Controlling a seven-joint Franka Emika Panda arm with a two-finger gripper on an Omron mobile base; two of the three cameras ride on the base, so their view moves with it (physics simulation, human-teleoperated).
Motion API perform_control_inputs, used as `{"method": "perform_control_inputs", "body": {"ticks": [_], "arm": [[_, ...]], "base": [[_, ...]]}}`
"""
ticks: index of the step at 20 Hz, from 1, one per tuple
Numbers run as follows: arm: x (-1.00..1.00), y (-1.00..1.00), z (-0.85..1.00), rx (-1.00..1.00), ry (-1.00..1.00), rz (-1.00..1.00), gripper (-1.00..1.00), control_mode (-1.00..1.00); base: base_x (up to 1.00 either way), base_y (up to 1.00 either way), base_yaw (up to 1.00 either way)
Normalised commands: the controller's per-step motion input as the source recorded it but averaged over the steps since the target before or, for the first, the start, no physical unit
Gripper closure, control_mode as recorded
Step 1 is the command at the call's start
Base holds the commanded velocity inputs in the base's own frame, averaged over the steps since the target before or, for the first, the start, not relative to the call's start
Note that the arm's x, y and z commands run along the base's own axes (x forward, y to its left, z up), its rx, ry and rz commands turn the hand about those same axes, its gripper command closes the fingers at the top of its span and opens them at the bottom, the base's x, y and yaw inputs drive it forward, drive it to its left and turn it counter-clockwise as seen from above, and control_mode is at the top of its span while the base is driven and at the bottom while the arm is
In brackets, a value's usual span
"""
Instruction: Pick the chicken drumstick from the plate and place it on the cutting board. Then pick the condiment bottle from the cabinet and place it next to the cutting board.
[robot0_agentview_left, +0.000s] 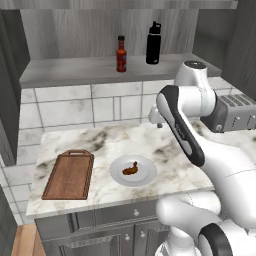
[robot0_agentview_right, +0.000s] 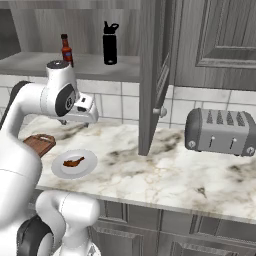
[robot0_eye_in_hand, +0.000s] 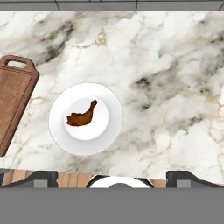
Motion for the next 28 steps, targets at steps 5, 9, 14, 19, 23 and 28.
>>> {"method": "perform_control_inputs", "body": {"ticks": [5, 9, 14, 19, 23, 28], "arm": [[-0.21, 0.20, -0.16, 0.00, 0.00, 0.00, -1.00, -1.00], [-0.10, 0.24, -0.16, 0.00, 0.00, 0.00, -1.00, -1.00], [-0.03, 0.22, -0.18, 0.00, 0.00, 0.00, -1.00, -1.00], [0.00, 0.17, -0.16, 0.00, 0.00, 0.00, -1.00, -1.00], [0.04, 0.14, -0.12, 0.00, 0.00, 0.00, -1.00, -1.00], [0.14, 0.14, -0.12, 0.00, 0.00, 0.00, -1.00, -1.00]], "base": [[0.00, 0.00, 0.00], [0.00, 0.00, 0.00], [0.00, 0.00, 0.00], [0.00, 0.00, 0.00], [0.00, 0.00, 0.00], [0.00, 0.00, 0.00]]}}
